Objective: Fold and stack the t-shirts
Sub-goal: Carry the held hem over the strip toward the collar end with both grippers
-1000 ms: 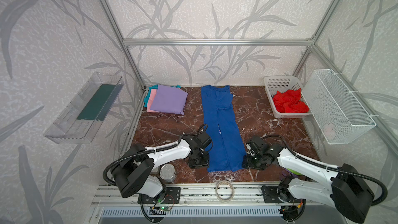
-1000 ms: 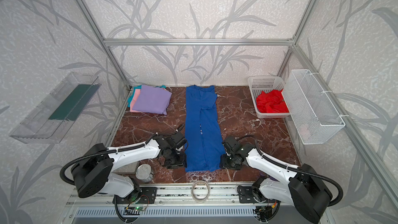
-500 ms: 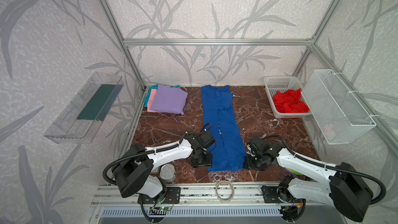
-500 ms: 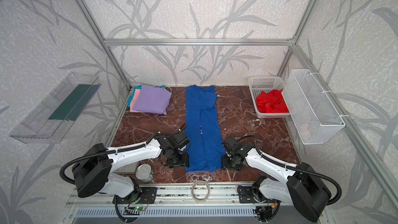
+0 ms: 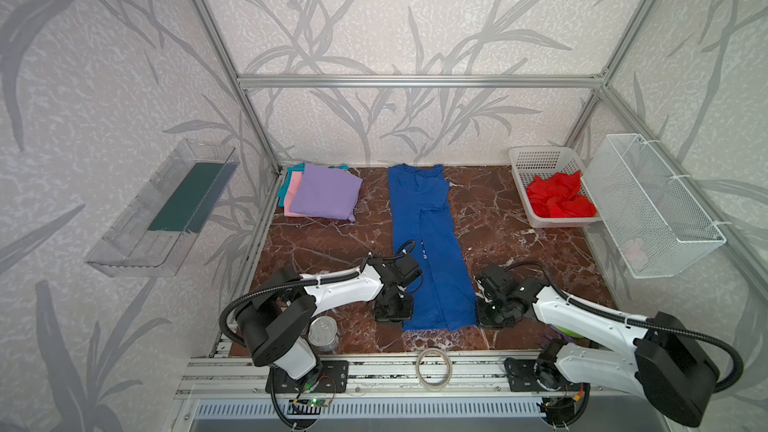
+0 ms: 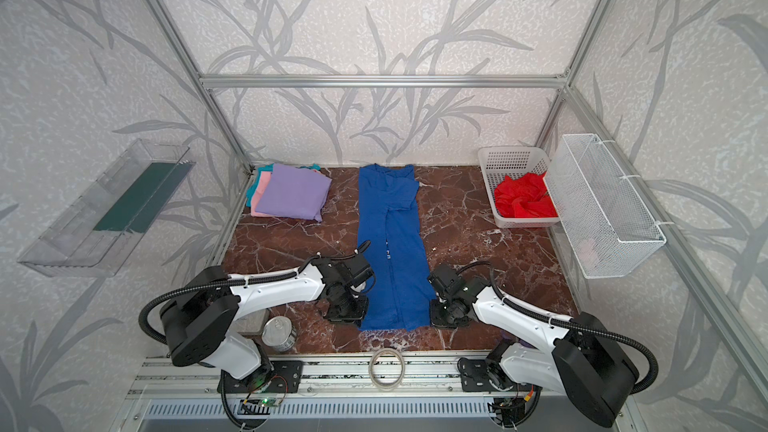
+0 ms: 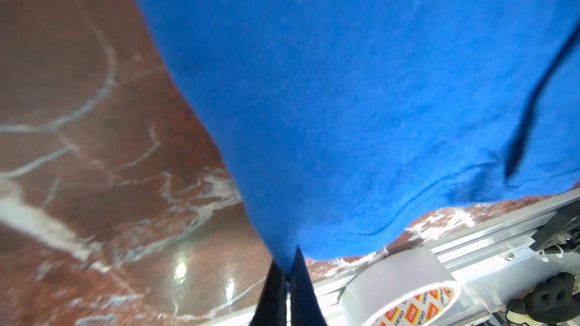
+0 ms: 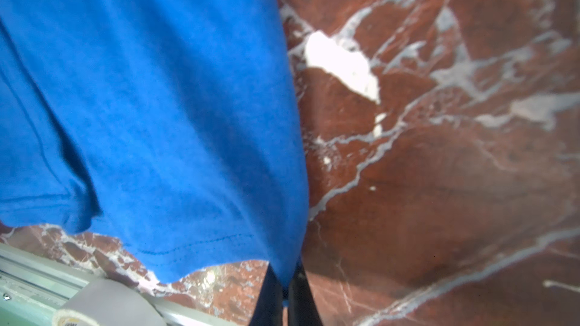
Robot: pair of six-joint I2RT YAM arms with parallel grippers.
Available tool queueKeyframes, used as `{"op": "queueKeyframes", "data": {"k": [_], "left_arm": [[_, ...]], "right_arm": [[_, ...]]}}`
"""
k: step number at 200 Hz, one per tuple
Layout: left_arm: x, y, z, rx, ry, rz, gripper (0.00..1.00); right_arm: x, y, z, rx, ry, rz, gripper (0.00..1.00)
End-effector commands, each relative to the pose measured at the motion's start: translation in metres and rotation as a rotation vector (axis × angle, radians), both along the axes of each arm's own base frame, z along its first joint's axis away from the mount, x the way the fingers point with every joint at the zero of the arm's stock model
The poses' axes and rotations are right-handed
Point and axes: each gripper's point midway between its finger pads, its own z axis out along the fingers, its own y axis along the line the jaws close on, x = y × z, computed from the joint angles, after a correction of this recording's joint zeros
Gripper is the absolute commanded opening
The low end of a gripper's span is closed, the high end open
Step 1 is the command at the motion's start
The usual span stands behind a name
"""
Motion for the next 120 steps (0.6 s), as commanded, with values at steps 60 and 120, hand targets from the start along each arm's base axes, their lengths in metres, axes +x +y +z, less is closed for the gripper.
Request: {"op": "queueKeyframes", "data": {"k": [60,120], "left_arm": [[0.106,-0.004,0.084,-0.181,-0.211,0.157,0.0],[0.232,0.019,0.127,-0.109,-0.405,0.259,0.0]], "right_arm": [[0.093,0.045,0.098,0.169,-0.284,-0.049,0.0],[0.22,0.065,0.13,0.229,-0.448,-0.105,0.0]]}}
